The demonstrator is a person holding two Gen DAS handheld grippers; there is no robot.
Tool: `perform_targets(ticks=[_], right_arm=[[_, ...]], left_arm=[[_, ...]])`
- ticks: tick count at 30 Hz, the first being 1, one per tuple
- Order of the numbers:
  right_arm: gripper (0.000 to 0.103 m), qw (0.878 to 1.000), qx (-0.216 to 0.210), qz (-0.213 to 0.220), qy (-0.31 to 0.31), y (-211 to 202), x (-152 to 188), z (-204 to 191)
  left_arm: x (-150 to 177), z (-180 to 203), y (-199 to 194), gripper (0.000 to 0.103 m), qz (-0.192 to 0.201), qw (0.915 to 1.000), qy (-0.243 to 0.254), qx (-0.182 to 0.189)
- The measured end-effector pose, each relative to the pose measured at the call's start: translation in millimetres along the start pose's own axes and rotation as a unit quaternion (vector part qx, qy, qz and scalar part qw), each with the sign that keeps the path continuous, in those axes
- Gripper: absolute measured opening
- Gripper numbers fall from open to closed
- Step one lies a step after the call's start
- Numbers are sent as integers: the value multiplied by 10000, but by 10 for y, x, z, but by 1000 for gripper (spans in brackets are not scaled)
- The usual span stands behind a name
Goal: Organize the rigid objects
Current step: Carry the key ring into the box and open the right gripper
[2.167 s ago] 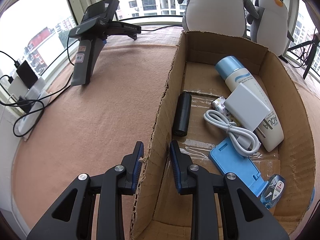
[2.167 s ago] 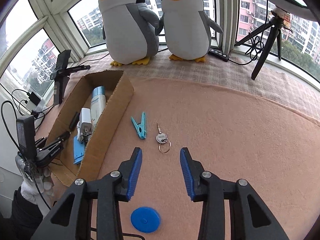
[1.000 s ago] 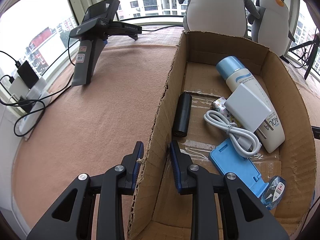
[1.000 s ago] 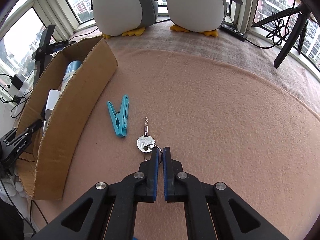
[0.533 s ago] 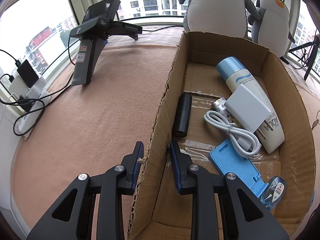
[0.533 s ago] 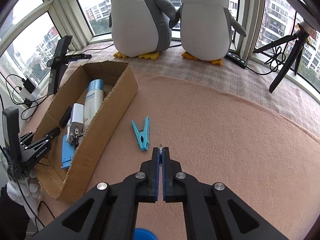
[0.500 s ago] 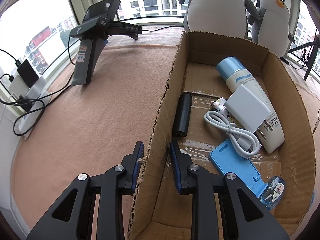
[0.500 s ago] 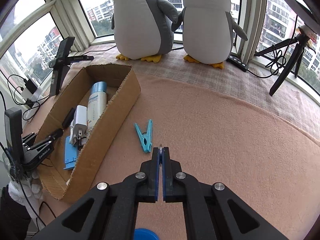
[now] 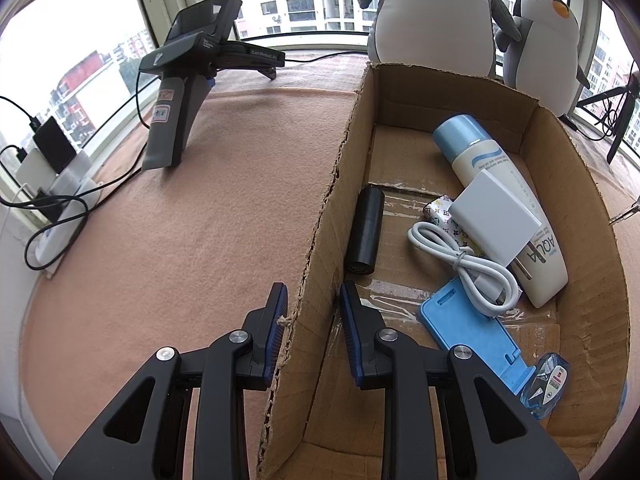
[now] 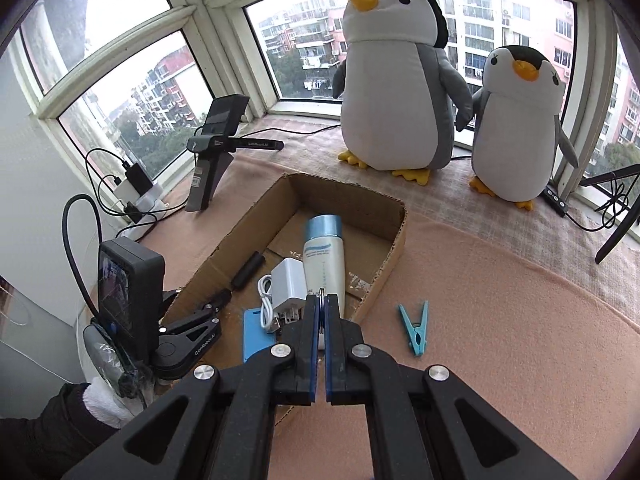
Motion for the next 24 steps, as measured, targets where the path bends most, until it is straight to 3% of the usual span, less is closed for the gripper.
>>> perform_targets(ticks=[10, 24], right_arm=[[2, 9987, -287, -281, -303, 218, 141, -411], [4, 9989, -235, -355, -185, 343, 67, -353]], left_arm=[[-1, -4, 1, 24, 3, 10000, -7, 6], [8, 5, 1, 24, 8, 10000, -16, 13]])
Point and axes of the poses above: each gripper's, at about its wrist camera, not at the fingertips, and y roughly the way its jaws point, z to its right, x to its underside, the point moved 6 cm from there along y, roughly the way its jaws point, and after that the axes turned 5 degrees about x, right-handed, at the moved point
